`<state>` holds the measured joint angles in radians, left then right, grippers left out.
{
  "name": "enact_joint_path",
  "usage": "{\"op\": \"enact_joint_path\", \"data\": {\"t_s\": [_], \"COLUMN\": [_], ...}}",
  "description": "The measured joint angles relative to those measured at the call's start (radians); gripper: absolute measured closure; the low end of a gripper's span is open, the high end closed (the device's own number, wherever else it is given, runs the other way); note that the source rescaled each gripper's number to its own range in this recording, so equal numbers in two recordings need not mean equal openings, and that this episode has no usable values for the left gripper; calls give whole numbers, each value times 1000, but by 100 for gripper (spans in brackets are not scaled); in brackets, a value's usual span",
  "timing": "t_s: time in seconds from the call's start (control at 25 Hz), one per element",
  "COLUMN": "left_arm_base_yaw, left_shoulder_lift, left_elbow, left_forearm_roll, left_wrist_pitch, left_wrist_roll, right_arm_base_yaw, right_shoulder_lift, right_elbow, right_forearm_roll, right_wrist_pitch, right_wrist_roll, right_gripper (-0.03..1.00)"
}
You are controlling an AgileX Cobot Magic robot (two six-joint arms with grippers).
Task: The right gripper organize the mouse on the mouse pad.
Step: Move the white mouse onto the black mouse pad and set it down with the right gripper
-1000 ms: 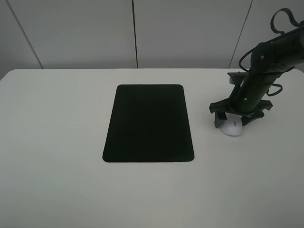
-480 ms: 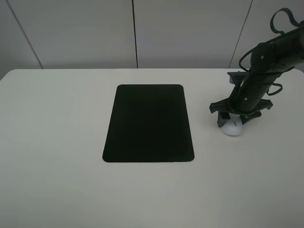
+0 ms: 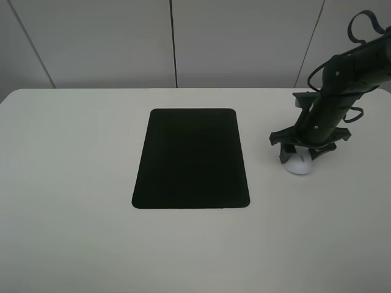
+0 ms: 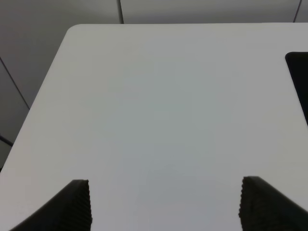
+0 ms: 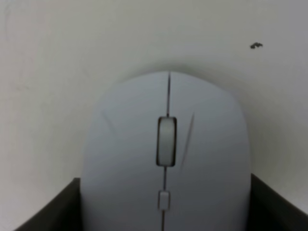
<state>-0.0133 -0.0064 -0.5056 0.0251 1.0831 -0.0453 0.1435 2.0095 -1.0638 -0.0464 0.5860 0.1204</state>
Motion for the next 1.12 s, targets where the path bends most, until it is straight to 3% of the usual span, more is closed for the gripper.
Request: {"op": "enact_joint_path", "data": {"t_s": [0.44,0.68,0.92,1.12], "left_arm_base_yaw": [0,0,0,0], "left_shoulder_lift": [0,0,0,0], "left_elbow": [0,0,0,0], "left_forearm_roll": [0,0,0,0], "left_wrist_pitch": [0,0,0,0], "left_wrist_roll": [0,0,0,0], "right_arm_base_yaw": [0,11,110,203], "right_shoulder_lift": [0,-42,-76,-76], "right_elbow": [0,-51,-144,-226], "right_forearm_roll": [0,3,27,29], "right_wrist_pitch": [1,69,186,209], "right_wrist_roll": [9,15,34,101], "right_gripper": [94,94,94,94]}}
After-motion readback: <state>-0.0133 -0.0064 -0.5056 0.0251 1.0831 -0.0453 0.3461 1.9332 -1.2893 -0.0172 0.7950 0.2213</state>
